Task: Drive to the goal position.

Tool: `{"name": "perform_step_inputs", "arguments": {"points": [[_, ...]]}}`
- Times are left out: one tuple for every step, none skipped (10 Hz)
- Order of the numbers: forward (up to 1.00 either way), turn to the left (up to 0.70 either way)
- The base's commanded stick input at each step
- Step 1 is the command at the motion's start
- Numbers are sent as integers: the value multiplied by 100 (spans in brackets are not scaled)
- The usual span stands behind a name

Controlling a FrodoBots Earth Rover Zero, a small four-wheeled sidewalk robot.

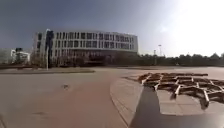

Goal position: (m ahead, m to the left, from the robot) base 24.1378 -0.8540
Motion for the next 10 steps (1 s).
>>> {"name": "perform_step_inputs", "arguments": {"points": [[70,35],[70,19],[70,0],[70,0],[70,0],[70,0],[70,0],[70,0],[70,0],[70,0]]}}
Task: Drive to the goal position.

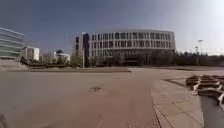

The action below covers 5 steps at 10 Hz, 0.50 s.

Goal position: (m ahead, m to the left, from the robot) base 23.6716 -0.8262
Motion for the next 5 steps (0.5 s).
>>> {"name": "perform_step_inputs", "arguments": {"points": [[70,0],[70,-2],[70,-9],[70,-31],[70,-35]]}}
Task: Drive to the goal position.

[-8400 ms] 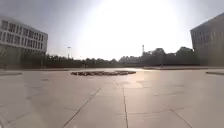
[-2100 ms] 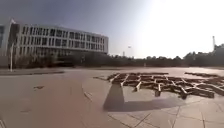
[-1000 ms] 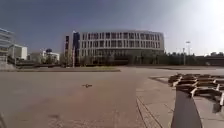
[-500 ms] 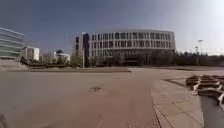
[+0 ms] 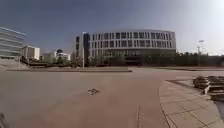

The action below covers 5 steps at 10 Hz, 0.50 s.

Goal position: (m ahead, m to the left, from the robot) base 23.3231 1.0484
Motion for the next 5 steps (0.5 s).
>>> {"name": "perform_step_inputs", "arguments": {"points": [[70,-35],[70,-34],[70,-33],[70,-33],[70,-33]]}}
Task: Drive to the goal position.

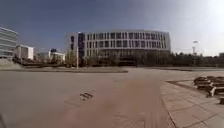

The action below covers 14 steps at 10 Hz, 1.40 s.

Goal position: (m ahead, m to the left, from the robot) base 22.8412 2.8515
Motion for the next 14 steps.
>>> {"name": "perform_step_inputs", "arguments": {"points": [[70,-30],[70,0],[70,0],[70,0],[70,0],[70,0],[70,0],[70,0],[70,0],[70,0],[70,0],[70,0],[70,0],[70,0]]}}
